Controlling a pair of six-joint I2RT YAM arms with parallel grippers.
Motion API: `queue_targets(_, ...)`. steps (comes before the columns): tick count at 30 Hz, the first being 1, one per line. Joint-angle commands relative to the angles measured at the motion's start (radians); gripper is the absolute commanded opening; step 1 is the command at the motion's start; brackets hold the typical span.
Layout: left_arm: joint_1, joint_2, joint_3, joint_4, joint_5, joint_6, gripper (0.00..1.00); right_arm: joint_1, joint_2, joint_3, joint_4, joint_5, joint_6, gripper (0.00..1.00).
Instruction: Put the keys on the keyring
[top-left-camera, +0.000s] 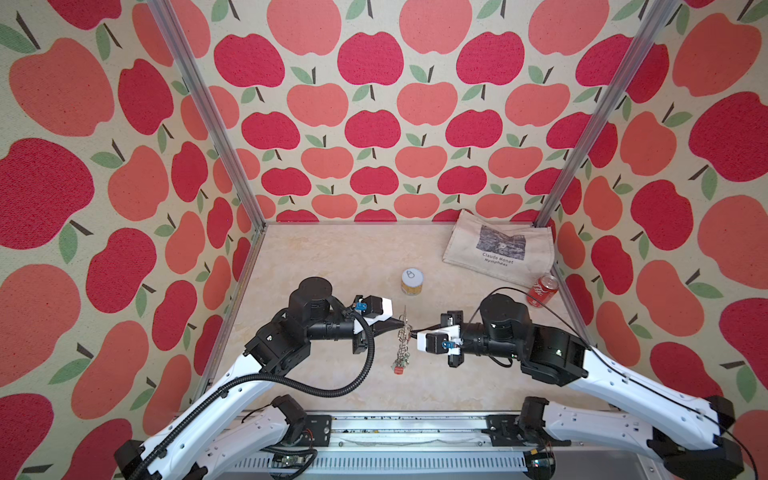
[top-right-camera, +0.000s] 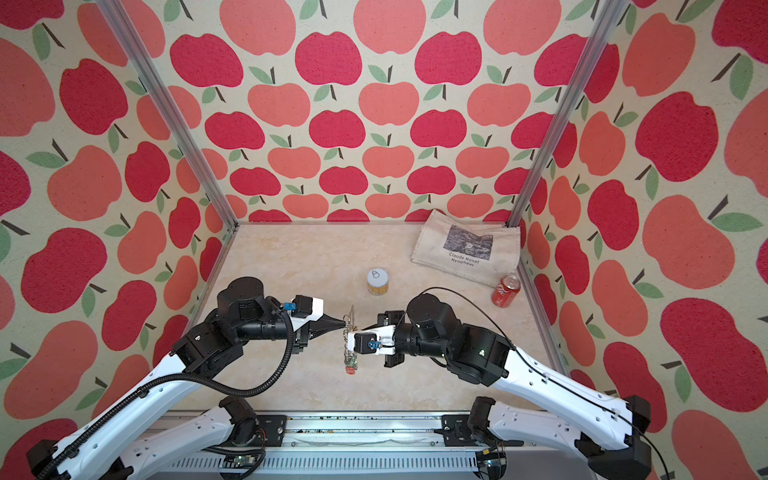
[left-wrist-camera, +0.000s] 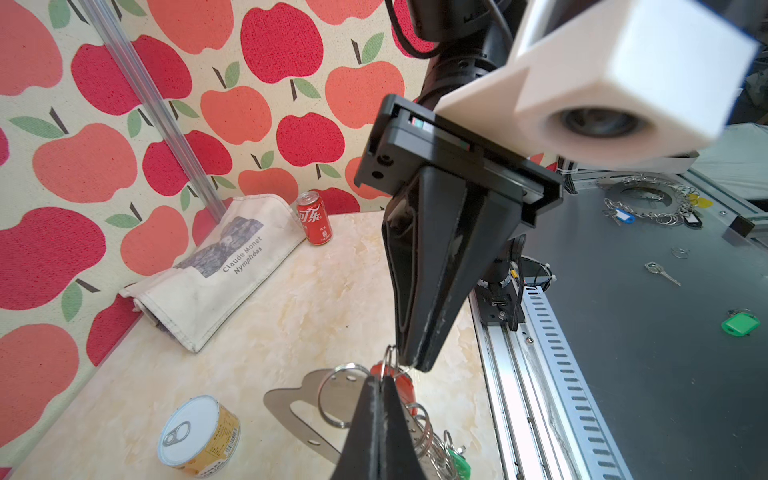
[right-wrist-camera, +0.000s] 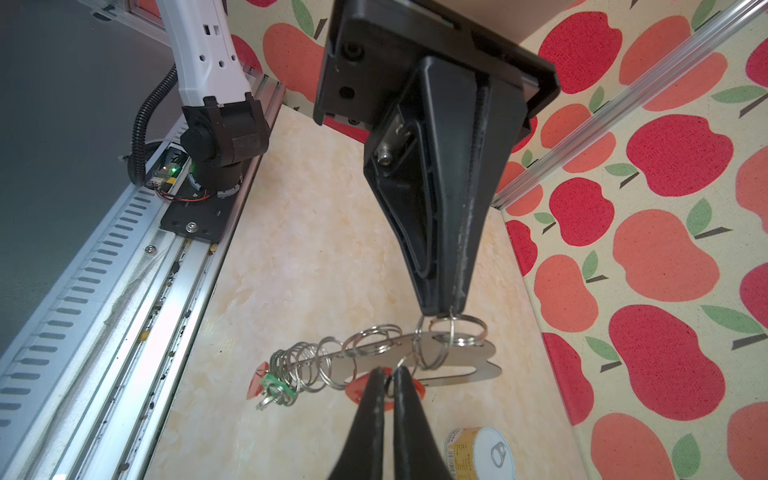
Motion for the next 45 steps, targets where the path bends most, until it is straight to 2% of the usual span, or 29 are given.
queue_targets(1, 0.016, -0.018, 0.017, 0.119, -0.009, 0.0, 0.0, 0.017, -0.011, -0.019, -0.084, -0.051, 0.017, 0.17)
queue_targets(5, 0.016, -0.02, 0.017, 0.122, -0.005, 0.001, 0.0, 0.017, -0.019, -0.016, -0.087, -0.043, 0.019, 0.24)
queue_targets(11, 0.017, -0.027, -0.001, 0.147, 0.02, 0.009, 0.0, -0.01, -0.061, -0.017, -0.06, -0.016, 0.042, 0.28)
queue_targets(20, 0.011, -0.052, -0.038, 0.259, 0.096, -0.021, 0.0, -0.183, -0.108, 0.0, 0.081, -0.206, 0.215, 0.29)
queue_targets(26, -0.019, -0.054, -0.042, 0.322, 0.087, -0.064, 0.0, -0.283, -0.1, 0.013, 0.173, -0.388, 0.352, 0.24)
queue_targets(31, -0.079, -0.053, -0.053, 0.356, 0.015, -0.051, 0.0, -0.336, -0.102, -0.002, 0.25, -0.519, 0.439, 0.18)
queue_targets(36, -0.103, -0.036, -0.064, 0.38, -0.01, -0.03, 0.0, -0.339, -0.108, -0.007, 0.274, -0.576, 0.465, 0.14)
queue_targets(45, -0.103, -0.045, -0.082, 0.401, -0.022, -0.017, 0.0, -0.334, -0.107, -0.017, 0.258, -0.587, 0.444, 0.08)
